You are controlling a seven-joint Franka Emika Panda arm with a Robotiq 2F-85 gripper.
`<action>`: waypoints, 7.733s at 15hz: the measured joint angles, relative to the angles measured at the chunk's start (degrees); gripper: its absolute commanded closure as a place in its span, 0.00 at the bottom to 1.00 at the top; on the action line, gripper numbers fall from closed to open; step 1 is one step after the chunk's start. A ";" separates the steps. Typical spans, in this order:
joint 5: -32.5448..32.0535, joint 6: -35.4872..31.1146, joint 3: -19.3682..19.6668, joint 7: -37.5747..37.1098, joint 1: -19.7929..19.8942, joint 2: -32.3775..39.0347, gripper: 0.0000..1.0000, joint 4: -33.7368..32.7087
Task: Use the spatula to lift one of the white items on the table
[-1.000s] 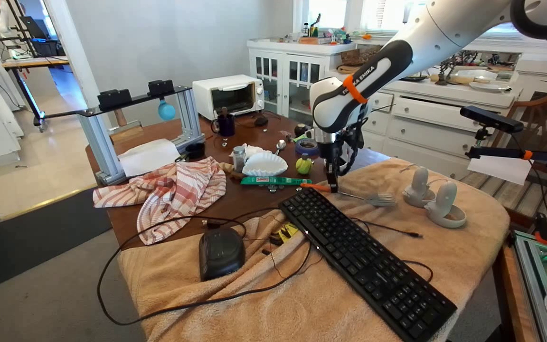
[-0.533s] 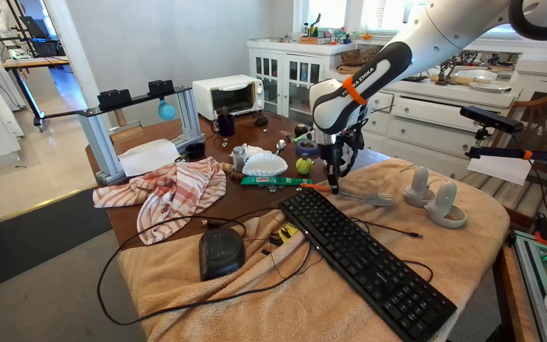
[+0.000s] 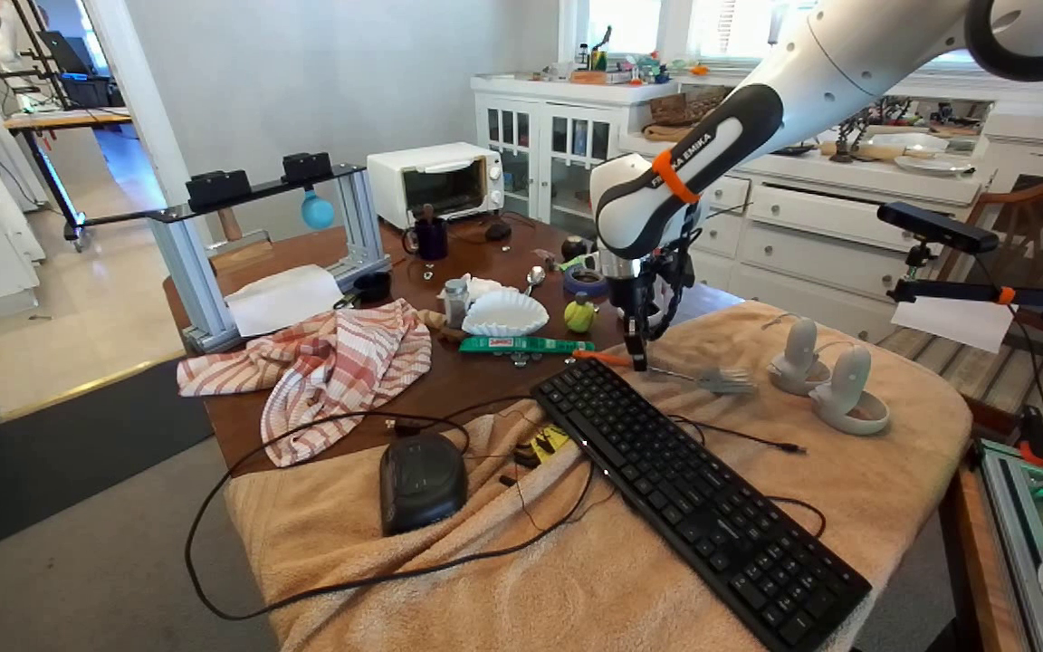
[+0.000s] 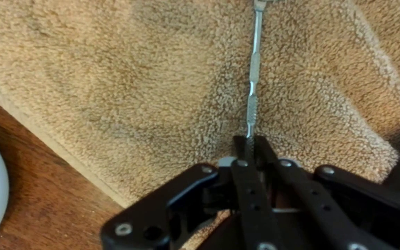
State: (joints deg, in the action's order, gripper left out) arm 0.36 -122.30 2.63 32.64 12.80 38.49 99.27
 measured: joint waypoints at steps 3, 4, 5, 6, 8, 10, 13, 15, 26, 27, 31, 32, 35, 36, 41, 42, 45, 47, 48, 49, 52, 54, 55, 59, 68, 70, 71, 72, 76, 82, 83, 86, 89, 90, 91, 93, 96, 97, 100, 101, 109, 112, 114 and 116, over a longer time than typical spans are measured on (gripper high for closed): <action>-0.17 0.00 0.00 0.00 0.16 0.19 0.98 -0.21; -0.18 0.00 0.00 0.00 0.21 0.22 0.98 -0.22; -0.18 0.00 0.00 0.00 0.25 0.24 0.98 -0.23; -0.18 0.00 0.00 0.00 0.29 0.24 0.98 -0.23; -0.18 0.02 0.00 -0.01 0.35 0.22 0.98 -0.38; -0.18 0.02 -0.01 -0.35 0.37 -0.14 0.98 -0.80; -0.18 -0.40 0.00 -2.00 0.38 -2.60 0.98 -1.19; -0.12 -1.77 0.00 -2.76 0.43 -5.12 0.98 -0.67; 18.73 -33.07 -9.01 10.44 8.62 -17.72 0.98 19.85; 21.81 -33.84 -10.58 13.70 10.00 -18.29 0.98 20.93; 30.47 -33.68 -13.20 25.29 13.10 -19.18 0.98 22.51; 31.73 -33.27 -13.22 27.60 13.48 -19.19 0.98 22.51; 34.73 -30.15 -12.44 33.49 14.28 -19.24 0.98 22.34; 35.24 -28.92 -11.83 34.85 14.30 -19.28 0.98 22.30; 37.41 -23.24 -8.56 39.79 13.99 -20.46 0.98 22.36; 37.63 -22.27 -7.84 40.32 13.81 -20.88 0.98 22.39; 38.90 -21.07 -5.98 42.32 13.14 -22.12 0.98 22.98; 41.64 -21.07 -5.23 45.13 12.74 -22.95 0.98 24.02; 43.22 -21.07 -4.95 47.01 12.51 -23.30 0.98 24.64; 44.45 -21.07 -4.58 48.52 12.15 -23.68 0.98 25.34; 46.47 -21.07 -3.13 51.35 10.63 -24.68 0.98 27.67; 46.51 -21.07 -1.79 51.96 9.63 -25.36 0.98 29.04; 46.51 -21.07 -1.05 52.20 9.26 -25.66 0.98 29.54; 46.51 -21.07 1.39 54.22 8.84 -26.24 0.98 30.51; 50.10 -21.07 2.83 60.35 8.73 -26.24 0.98 31.89; 50.27 -21.07 3.15 61.22 8.61 -26.24 0.98 32.13; 50.26 -21.07 3.35 61.35 8.54 -26.23 0.98 32.32; 50.24 -21.07 3.60 61.47 8.42 -26.23 0.98 32.60; 49.73 -19.99 4.50 61.65 8.01 -25.97 0.98 33.28; 47.32 -17.48 5.83 61.23 7.62 -25.42 0.98 33.29; 46.94 -17.43 5.92 61.04 7.51 -25.38 0.98 33.29; 45.87 -17.42 5.97 60.47 7.33 -25.24 0.98 33.17; 44.25 -17.43 6.21 57.88 7.31 -24.83 0.98 32.59; 43.62 -17.44 6.34 56.54 7.30 -24.64 0.98 32.30; 42.77 -17.44 6.49 55.04 7.30 -24.40 0.98 31.87; 40.75 -17.44 6.69 51.58 7.25 -23.77 0.98 30.87; 38.93 -17.44 6.81 47.64 7.26 -22.67 0.98 29.46; 38.38 -17.44 6.82 46.58 7.26 -22.25 0.98 28.98; 35.48 -17.37 6.83 42.75 7.26 -20.71 0.98 27.40; 34.25 -17.18 6.83 41.48 7.28 -20.10 0.98 26.81; 28.30 -14.75 6.08 36.84 8.36 -15.98 0.98 22.55; 28.29 -14.70 5.30 37.21 8.98 -15.96 0.98 22.51; 28.29 -14.77 4.85 37.72 9.35 -16.16 0.98 22.54; 28.55 -15.06 4.34 39.13 9.74 -16.92 0.98 22.92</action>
State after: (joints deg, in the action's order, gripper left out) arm 28.91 -137.36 6.97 71.77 22.54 21.57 122.19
